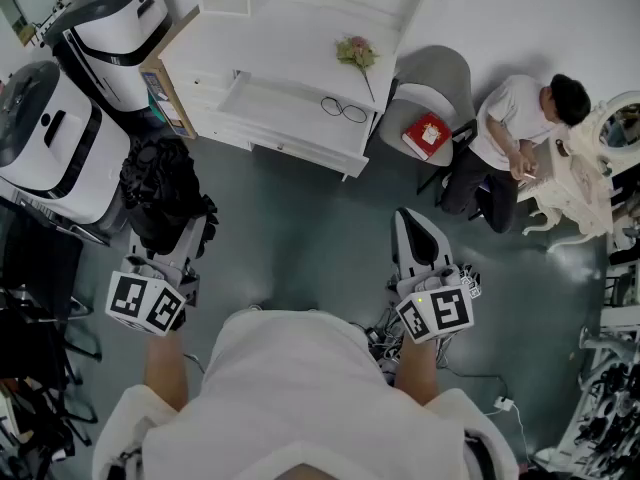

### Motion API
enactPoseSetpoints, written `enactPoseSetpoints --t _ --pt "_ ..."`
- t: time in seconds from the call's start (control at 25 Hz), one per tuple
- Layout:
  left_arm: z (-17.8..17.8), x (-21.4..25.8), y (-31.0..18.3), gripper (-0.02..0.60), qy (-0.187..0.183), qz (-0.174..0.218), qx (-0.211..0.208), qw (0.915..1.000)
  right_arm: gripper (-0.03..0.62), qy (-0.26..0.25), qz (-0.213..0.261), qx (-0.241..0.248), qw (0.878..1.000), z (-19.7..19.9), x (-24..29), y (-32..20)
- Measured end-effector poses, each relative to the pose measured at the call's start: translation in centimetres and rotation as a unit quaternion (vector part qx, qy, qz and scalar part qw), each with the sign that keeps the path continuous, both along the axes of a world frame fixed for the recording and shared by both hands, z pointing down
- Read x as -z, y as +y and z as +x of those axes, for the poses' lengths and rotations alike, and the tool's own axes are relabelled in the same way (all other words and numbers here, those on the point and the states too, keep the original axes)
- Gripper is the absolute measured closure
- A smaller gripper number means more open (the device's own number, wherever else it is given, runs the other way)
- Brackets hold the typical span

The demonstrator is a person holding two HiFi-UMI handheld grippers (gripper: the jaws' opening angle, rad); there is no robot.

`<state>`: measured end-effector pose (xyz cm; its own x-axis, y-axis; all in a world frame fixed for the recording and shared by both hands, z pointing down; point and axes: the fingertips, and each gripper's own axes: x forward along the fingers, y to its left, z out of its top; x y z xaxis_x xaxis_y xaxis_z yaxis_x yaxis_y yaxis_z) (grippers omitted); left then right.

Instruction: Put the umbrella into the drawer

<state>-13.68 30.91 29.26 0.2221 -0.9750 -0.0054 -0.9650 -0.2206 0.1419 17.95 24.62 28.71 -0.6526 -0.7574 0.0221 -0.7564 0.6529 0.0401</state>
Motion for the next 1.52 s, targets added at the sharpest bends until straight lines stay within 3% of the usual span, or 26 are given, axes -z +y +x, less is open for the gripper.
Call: enactPoseSetpoints --t 0.28,0.56,0.92,1.08,1.24,1.52 --pt "1.0 -0.2 0.7 0.314 -0.006 0.001 0.014 0.9999 0.594 -0.010 -0.020 0.024 0.999 0.2 -0.9 -0.5" --pt "2.2 0.0 1.1 0.314 0.016 0.010 0.037 0.9991 0.594 -0.037 -0.049 0.052 0.997 2.3 -2.1 -1.1" --pt "4.4 -2.3 0.8 0.314 0.030 -0.011 0.032 0.9990 0.594 -0.054 -0.078 0.069 0.993 3.0 -4.5 -1.9" --pt "3.7 -3.6 -3.0 0.314 0.053 -0.022 0.013 0.9983 0.594 -0.044 -0.086 0.054 0.994 2.3 -4.9 -4.1" --pt "3.0 -4.6 -8.0 0.314 0.040 -0.029 -0.021 0.9986 0.594 -0.032 -0.087 0.036 0.995 1.0 -5.2 -7.5" --pt "-1.3 -5.9 -18.7 0.314 0.061 -0.043 -0.054 0.9957 0.594 -0.005 -0.083 0.024 0.996 -4.9 -4.0 -16.3"
